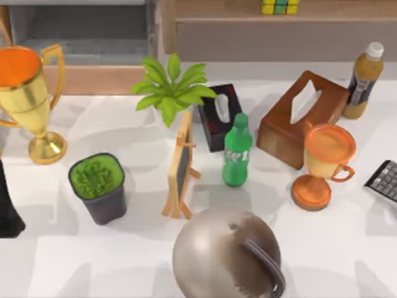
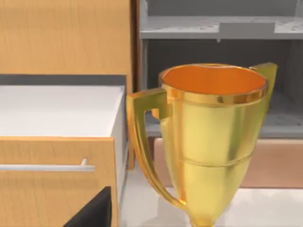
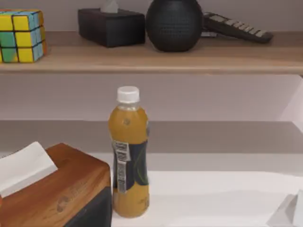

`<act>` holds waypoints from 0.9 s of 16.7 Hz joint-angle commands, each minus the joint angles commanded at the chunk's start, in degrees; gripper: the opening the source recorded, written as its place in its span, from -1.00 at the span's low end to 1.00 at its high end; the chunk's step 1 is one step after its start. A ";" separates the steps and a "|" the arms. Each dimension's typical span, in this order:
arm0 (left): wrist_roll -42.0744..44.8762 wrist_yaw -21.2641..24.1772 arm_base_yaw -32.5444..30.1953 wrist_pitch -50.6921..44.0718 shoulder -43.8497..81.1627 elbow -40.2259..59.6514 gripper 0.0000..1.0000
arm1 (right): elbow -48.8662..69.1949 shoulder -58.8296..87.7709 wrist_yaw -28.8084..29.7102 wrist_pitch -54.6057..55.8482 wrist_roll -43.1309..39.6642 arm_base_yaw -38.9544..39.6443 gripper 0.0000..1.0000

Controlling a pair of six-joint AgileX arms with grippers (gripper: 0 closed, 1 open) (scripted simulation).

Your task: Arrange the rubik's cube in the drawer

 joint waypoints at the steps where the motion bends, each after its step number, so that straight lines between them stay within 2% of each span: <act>1: 0.00 0.00 0.00 0.00 0.00 0.00 1.00 | 0.00 0.00 0.00 0.00 0.00 0.00 1.00; 4: -0.17 -0.76 -0.82 0.61 1.72 1.61 1.00 | 0.00 0.00 0.00 0.00 0.00 0.00 1.00; 8: -0.71 -5.12 -5.52 4.29 12.42 11.34 1.00 | 0.00 0.00 0.00 0.00 0.00 0.00 1.00; 11: -0.75 -10.18 -11.00 8.82 26.89 22.94 1.00 | 0.00 0.00 0.00 0.00 0.00 0.00 1.00; 15: -0.01 -18.41 -19.86 16.42 53.10 41.98 1.00 | 0.00 0.00 0.00 0.00 0.00 0.00 1.00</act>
